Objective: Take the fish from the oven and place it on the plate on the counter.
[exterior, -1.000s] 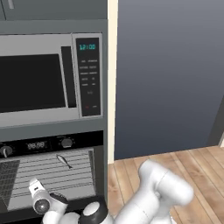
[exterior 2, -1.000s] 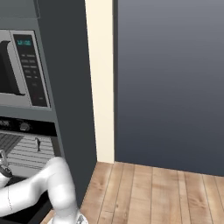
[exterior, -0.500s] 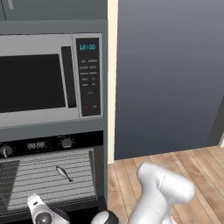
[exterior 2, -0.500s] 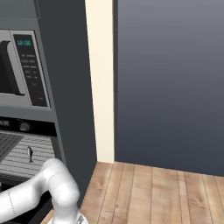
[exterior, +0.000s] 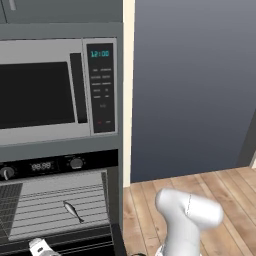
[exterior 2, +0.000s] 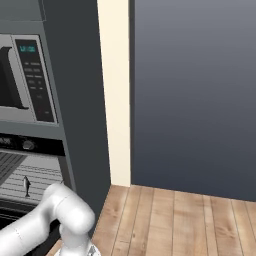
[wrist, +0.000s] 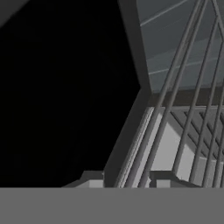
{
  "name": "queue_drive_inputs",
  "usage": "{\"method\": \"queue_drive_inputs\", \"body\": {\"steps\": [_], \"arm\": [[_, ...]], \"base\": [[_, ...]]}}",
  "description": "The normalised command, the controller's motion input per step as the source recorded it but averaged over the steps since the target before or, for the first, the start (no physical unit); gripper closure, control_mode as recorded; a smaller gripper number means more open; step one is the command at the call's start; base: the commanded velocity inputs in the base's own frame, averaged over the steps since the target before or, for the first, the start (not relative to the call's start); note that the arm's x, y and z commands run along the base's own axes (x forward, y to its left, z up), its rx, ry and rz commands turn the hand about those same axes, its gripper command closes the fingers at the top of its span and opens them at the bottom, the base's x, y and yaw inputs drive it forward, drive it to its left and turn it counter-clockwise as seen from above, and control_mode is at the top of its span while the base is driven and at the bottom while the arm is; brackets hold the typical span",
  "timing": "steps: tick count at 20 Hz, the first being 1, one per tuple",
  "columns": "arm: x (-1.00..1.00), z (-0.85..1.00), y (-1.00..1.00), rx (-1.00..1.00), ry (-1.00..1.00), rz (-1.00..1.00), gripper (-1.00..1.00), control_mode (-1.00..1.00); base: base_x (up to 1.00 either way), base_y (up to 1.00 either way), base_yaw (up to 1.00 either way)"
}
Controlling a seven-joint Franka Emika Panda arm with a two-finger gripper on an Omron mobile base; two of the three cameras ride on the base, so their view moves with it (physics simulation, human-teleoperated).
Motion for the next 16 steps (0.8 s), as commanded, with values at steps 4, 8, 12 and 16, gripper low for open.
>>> {"method": "queue_drive_inputs", "body": {"steps": [4, 8, 12, 16], "arm": [[-0.50, 0.00, 0.00, 0.00, 0.00, 0.04, 1.00, -1.00], [0.00, 0.09, 0.00, 0.00, 0.00, 0.00, -1.00, -1.00], [-0.47, 0.69, 0.00, -0.03, 0.00, 0.02, -1.00, -1.00], [-0.99, 1.00, -0.03, 0.01, 0.00, 0.03, -1.00, -1.00]], "base": [[0.00, 0.00, 0.00], [0.00, 0.00, 0.00], [0.00, 0.00, 0.00], [0.00, 0.00, 0.00]]}}
